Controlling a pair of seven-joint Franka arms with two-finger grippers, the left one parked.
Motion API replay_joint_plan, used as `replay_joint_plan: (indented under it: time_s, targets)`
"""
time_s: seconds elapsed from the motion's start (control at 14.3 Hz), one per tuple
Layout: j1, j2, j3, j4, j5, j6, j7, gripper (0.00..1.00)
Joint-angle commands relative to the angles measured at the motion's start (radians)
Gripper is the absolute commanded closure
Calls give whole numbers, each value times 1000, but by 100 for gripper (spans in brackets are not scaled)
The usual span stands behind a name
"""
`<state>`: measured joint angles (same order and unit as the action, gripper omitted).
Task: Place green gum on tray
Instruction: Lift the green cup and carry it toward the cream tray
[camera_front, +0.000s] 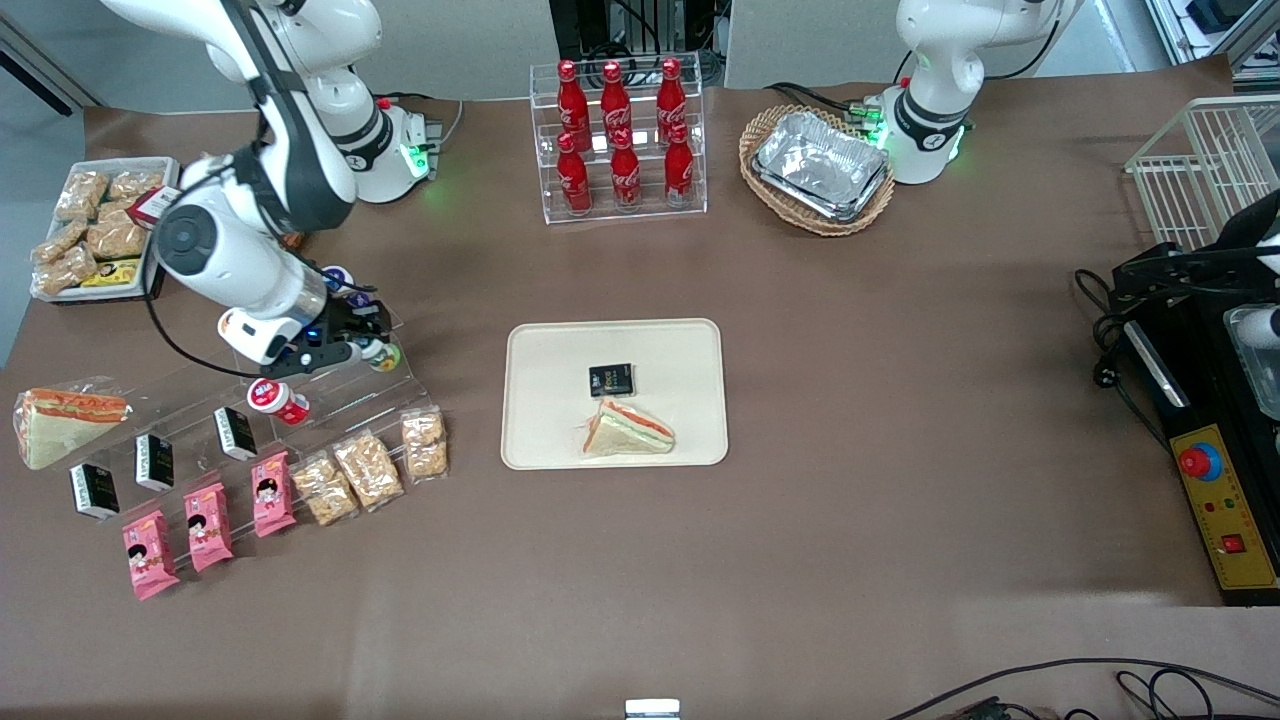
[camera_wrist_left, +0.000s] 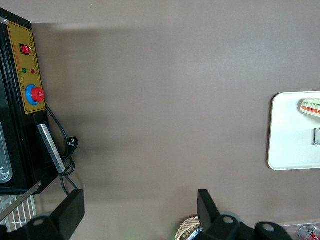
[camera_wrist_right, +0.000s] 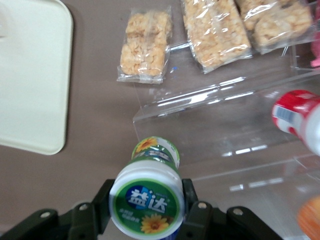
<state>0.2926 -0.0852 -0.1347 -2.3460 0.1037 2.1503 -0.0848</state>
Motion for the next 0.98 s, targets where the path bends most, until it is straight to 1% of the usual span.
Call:
replay_joint_plan:
  time_s: [0.0,0.14,0.49,0.63,0.7,0.84,0.91]
  targets:
    - [-13,-13,-34,238,14,-313,-50,60]
    - [-13,-10,-55,345,13,-416,-50,60]
    - [-13,33,-69,611,20,-636,-44,59]
    - [-9,67,-68,684,28,-681,-35,59]
    - [-3,71,-60,694,51,-682,-17,59]
    - [11,85,-30,692,106,-682,96,59]
    - [31,94,2,691,106,-679,167,59]
